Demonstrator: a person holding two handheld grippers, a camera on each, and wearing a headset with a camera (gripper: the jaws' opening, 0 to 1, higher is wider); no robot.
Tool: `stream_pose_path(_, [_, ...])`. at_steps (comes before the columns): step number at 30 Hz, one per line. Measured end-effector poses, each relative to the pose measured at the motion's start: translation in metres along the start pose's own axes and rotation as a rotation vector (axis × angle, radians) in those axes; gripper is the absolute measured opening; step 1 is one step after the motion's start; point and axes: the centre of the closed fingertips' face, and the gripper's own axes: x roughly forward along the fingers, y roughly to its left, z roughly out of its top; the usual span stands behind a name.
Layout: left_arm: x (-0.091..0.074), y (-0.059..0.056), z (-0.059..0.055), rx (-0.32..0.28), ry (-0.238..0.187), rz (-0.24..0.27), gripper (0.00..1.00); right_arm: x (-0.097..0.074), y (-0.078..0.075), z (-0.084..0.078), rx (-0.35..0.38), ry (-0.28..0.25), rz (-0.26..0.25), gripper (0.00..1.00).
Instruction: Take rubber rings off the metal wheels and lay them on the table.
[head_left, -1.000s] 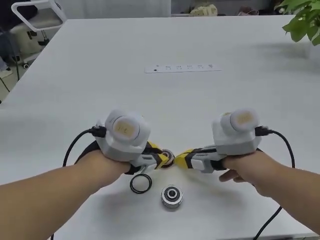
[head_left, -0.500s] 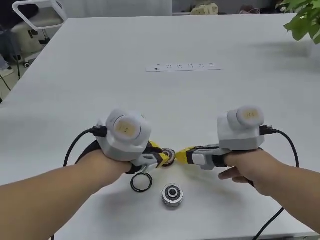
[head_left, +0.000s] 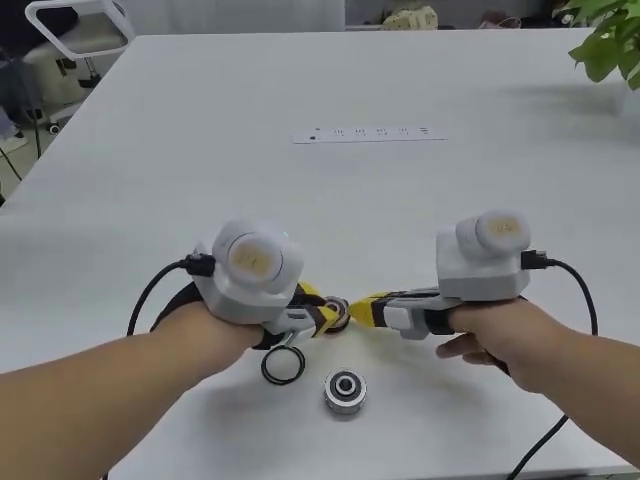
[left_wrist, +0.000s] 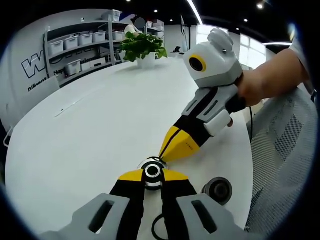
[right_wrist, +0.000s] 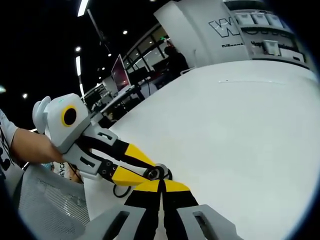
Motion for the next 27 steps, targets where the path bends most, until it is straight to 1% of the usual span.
stream_pose_path(14, [-0.0001,-0.0005,-0.0001,0.008,0.002,-0.003,0.07,0.0037,0.0039,0.002,-0.022,-0.008,0.013,0.0])
stream_pose_path(18, [0.0,-0.0004,0.0,0.009,0.004,-0.003,0.07,0.0051,0.0065,0.0034,-0.018,-0.017,0.022,0.0])
stream_pose_path(19, [-0.0001,-0.0005,-0.0001,0.01,0.006,-0.002,0.07,0.0057,0.0085,0.0055,-0.019,-0.026,0.026,0.0])
stream_pose_path(27, [0.0001,-0.0005,0.0002,0.006,0.0,-0.001,0.07,0.0054,0.0081,0.0055,-0.02,-0.027,0.03,0.0])
